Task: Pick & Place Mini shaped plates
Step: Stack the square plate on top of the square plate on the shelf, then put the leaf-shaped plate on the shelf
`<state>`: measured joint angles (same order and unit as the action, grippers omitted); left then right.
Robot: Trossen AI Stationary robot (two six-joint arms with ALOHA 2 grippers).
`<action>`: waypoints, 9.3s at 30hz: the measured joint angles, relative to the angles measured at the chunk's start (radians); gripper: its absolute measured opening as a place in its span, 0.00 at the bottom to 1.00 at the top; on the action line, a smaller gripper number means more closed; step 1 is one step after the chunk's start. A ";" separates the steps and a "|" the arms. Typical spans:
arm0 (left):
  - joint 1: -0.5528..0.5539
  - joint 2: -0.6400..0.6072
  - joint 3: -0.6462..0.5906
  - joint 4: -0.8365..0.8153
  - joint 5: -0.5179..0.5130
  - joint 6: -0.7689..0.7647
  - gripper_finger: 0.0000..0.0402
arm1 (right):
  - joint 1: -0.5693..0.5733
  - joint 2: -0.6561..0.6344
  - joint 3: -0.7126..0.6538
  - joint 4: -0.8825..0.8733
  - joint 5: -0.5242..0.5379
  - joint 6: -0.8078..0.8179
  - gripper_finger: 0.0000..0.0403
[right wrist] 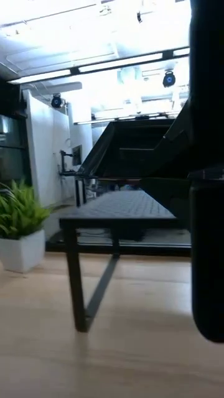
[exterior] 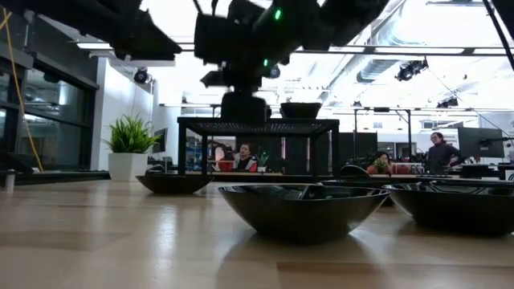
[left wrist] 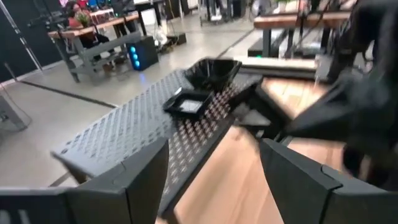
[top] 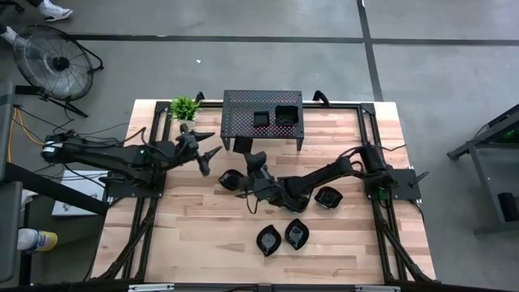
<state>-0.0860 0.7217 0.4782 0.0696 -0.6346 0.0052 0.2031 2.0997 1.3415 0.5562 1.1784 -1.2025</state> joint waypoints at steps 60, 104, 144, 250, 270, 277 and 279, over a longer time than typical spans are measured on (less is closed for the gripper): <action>-0.511 -0.123 -0.357 0.227 -0.239 0.119 0.62 | -0.467 -0.398 0.000 -0.855 -0.919 0.388 0.00; -0.510 -0.123 -0.357 0.227 -0.241 0.112 0.62 | -0.528 -0.397 0.000 -0.857 -1.036 0.439 0.17; -0.510 -0.122 -0.356 0.219 -0.232 0.129 0.62 | -0.056 -0.480 -0.001 -0.912 -0.826 0.785 0.31; -0.510 -0.708 -0.463 -0.014 0.074 0.563 0.62 | 0.338 -0.291 -0.311 -1.174 -0.712 1.202 0.31; -0.510 -0.708 -0.463 -0.014 0.074 0.562 0.62 | 0.338 -0.291 -0.311 -1.159 -0.717 1.202 0.01; -0.510 -0.708 -0.463 -0.014 0.074 0.560 0.62 | 0.338 -0.291 -0.308 -1.118 -0.714 1.202 0.01; -0.510 -0.708 -0.463 -0.014 0.074 0.556 0.62 | 0.338 -0.291 -0.301 -1.106 -0.703 1.202 0.01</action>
<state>-0.5957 0.0139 0.0154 0.0559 -0.5602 0.5614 0.5411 1.8084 1.0408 -0.5493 0.4752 -0.0002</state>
